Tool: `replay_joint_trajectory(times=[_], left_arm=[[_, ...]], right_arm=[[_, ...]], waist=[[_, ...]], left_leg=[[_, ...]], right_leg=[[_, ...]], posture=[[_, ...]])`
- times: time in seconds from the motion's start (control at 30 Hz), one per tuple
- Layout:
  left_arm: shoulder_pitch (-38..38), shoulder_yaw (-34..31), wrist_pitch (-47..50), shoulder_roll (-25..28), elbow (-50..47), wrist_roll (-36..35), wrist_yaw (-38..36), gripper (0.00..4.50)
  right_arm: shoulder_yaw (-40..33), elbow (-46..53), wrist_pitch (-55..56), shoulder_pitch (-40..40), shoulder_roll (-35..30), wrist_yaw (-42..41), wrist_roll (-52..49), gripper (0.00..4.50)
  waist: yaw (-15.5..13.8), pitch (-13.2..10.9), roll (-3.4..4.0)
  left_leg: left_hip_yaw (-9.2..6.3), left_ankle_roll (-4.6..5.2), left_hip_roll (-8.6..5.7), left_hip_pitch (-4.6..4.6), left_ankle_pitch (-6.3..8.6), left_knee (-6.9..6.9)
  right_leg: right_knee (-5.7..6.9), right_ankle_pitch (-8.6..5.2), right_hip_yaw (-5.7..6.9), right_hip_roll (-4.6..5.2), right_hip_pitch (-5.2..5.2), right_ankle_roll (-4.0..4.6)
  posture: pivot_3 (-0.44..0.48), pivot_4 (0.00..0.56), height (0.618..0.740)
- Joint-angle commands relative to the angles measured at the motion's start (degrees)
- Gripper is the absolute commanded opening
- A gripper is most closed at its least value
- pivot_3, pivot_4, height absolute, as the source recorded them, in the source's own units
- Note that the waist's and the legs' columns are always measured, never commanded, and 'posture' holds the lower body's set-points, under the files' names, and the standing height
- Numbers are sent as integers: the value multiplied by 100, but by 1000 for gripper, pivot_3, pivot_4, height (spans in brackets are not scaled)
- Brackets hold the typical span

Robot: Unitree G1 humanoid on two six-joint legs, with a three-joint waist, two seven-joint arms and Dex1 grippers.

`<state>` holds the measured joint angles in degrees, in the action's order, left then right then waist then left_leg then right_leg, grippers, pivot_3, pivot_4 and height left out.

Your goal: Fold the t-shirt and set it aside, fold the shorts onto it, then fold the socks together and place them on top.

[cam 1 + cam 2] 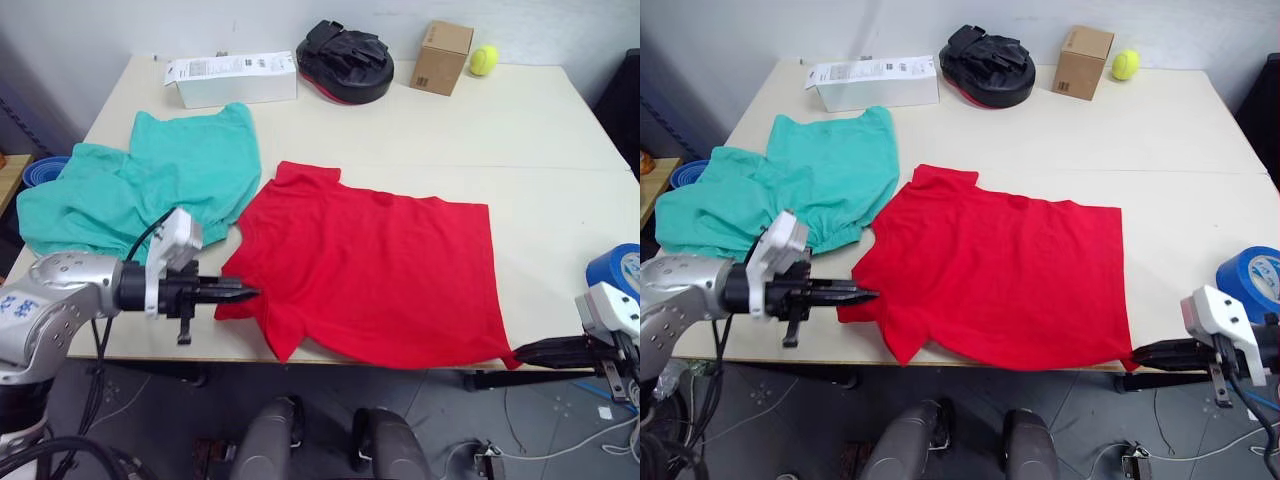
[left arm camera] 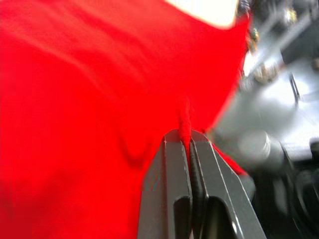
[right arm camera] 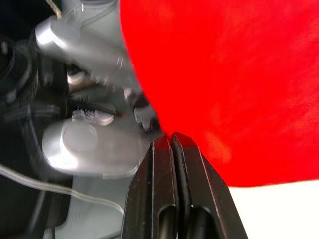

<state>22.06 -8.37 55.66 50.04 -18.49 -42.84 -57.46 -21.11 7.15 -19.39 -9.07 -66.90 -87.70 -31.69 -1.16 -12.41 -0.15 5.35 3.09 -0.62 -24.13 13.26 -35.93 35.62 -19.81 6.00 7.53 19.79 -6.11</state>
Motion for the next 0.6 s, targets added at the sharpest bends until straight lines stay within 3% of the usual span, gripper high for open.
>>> replay_joint_trajectory(times=[0.03,0.33,0.6], left_arm=[[517,103,251,-258,561,-4,378,24],[1454,573,-106,-918,2216,925,1126,24],[1684,765,-831,-1417,2956,1514,1261,24]], right_arm=[[321,-358,-587,702,-32,15,-247,0],[1546,-2090,-636,2561,345,219,559,0],[1926,-3100,-258,3256,720,331,1150,0]], waist=[[3,0,0],[-25,1,-6],[-19,1,-8]], left_leg=[[1,0,0,-2,0,-2],[10,5,-1,-4,-4,-22],[22,27,-3,-9,-19,-23]], right_leg=[[2,0,2,-1,1,0],[21,3,7,-4,2,-6],[33,4,9,-4,15,-8]], posture=[[0,150,740],[0,150,740],[0,150,740]])
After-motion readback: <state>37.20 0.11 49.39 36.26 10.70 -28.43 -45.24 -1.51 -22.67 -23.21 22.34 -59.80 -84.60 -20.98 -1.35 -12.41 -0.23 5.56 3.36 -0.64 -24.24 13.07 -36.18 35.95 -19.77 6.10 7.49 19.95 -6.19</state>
